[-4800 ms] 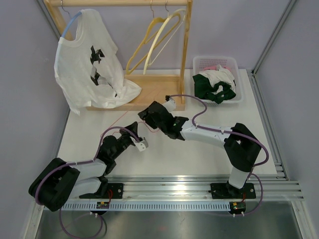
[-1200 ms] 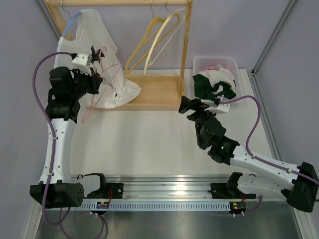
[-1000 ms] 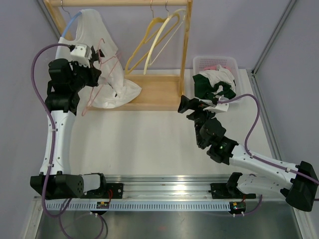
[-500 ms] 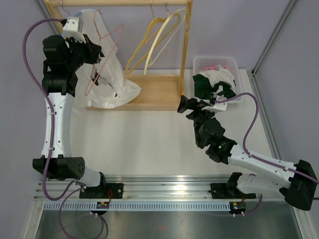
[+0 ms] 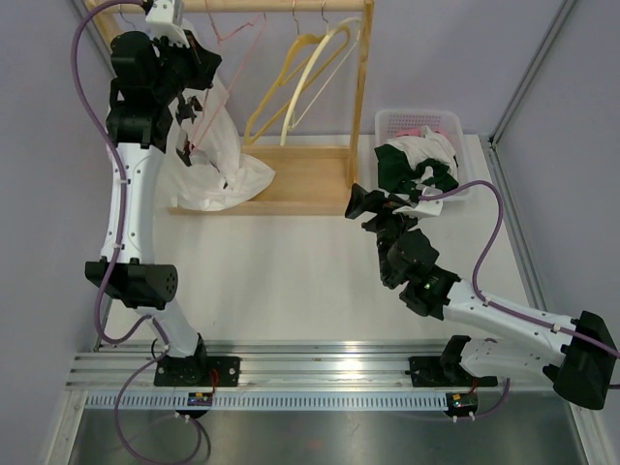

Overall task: Remove the t-shirt from the hanger
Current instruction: Hang the hanger back to the clothesline with the left arm

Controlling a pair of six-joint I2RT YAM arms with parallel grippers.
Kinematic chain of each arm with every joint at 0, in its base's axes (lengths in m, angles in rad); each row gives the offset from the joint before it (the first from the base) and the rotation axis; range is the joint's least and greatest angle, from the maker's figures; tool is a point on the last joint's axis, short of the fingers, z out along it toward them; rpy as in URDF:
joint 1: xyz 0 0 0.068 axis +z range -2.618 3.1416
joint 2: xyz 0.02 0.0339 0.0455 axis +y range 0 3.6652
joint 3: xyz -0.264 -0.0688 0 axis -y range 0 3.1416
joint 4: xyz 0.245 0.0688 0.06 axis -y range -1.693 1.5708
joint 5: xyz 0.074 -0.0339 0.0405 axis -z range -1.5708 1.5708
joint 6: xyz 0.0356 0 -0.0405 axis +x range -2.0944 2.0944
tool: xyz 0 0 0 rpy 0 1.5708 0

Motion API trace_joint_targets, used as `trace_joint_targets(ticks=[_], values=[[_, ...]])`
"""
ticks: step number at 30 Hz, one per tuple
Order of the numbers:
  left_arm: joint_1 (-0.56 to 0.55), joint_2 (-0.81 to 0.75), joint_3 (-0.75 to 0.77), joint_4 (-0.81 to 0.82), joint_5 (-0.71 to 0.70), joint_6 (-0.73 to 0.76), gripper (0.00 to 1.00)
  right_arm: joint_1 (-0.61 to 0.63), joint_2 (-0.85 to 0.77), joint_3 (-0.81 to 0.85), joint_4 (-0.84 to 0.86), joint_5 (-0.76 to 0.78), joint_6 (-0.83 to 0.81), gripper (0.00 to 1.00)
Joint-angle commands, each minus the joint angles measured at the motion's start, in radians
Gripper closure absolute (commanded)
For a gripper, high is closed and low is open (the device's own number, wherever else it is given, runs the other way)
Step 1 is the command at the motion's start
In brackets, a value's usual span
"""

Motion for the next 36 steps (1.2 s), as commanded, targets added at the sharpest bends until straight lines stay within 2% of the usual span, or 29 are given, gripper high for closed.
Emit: trace_joint_targets(ticks=[1, 13, 25, 26, 30, 36], values=[[-0.044, 0.024, 0.043, 0.054, -0.066, 0.008, 1.00, 0.002, -0.022, 0.000, 0.061, 0.040, -0.021, 0.00], [-0.187, 0.122, 0.103, 0.083, -0.172, 0.096, 1.00, 0.002, 0.003, 0.008, 0.069, 0.032, -0.021, 0.01], [-0.241, 0.163, 0.137, 0.092, -0.200, 0.111, 1.00, 0.002, -0.014, 0.000, 0.060, 0.022, -0.007, 0.00], [-0.241, 0.163, 0.138, 0.094, -0.201, 0.111, 0.92, 0.002, -0.014, 0.000, 0.060, 0.020, -0.005, 0.00], [-0.242, 0.156, 0.138, 0.086, -0.213, 0.117, 0.86, 0.004, -0.016, -0.002, 0.058, 0.020, -0.004, 0.01], [-0.242, 0.154, 0.140, 0.077, -0.230, 0.134, 0.88, 0.002, -0.017, 0.000, 0.054, 0.013, 0.005, 0.01]])
